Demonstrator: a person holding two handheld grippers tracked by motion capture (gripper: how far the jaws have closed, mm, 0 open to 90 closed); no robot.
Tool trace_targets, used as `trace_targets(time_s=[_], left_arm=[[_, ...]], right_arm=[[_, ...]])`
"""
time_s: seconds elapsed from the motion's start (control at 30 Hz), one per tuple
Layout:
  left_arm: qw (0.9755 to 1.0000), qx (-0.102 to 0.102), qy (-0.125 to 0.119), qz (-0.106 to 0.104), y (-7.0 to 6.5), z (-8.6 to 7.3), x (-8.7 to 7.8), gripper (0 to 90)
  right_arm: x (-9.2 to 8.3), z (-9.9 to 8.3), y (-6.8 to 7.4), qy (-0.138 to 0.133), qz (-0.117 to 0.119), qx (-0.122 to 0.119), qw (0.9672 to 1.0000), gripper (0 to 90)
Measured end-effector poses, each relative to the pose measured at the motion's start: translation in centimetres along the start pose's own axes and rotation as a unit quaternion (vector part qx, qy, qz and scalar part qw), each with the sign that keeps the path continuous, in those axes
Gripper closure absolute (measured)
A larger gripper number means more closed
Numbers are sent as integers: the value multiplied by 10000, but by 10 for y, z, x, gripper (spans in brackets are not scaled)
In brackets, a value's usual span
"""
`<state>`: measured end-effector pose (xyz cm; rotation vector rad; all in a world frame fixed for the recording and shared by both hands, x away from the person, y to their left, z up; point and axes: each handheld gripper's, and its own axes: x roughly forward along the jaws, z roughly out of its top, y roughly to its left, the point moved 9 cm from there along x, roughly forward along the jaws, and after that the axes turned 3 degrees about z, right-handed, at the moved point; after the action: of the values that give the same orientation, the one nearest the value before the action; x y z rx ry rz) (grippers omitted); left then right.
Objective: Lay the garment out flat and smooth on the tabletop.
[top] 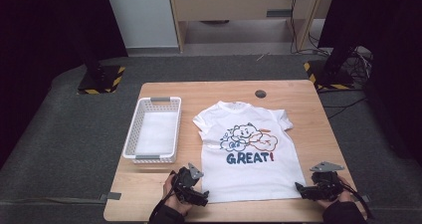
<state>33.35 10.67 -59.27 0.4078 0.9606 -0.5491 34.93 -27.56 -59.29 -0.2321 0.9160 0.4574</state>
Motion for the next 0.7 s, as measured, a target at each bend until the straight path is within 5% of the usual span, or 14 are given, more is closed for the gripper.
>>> trace_targets(time_s=[0.27,0.57,0.7], left_arm=[[9998,-103,54,-137,0,-5,-7,39],[9958,-603,-644,-241,3,16,-10,50],[9957,-559,-727,-116,4,25,1,51]], right_arm=[[-7,-8,10,178,100,-17,9998,97],[-6,32,18,-598,269,-97,9978,71],[4,49,20,-759,501,7,9959,61]])
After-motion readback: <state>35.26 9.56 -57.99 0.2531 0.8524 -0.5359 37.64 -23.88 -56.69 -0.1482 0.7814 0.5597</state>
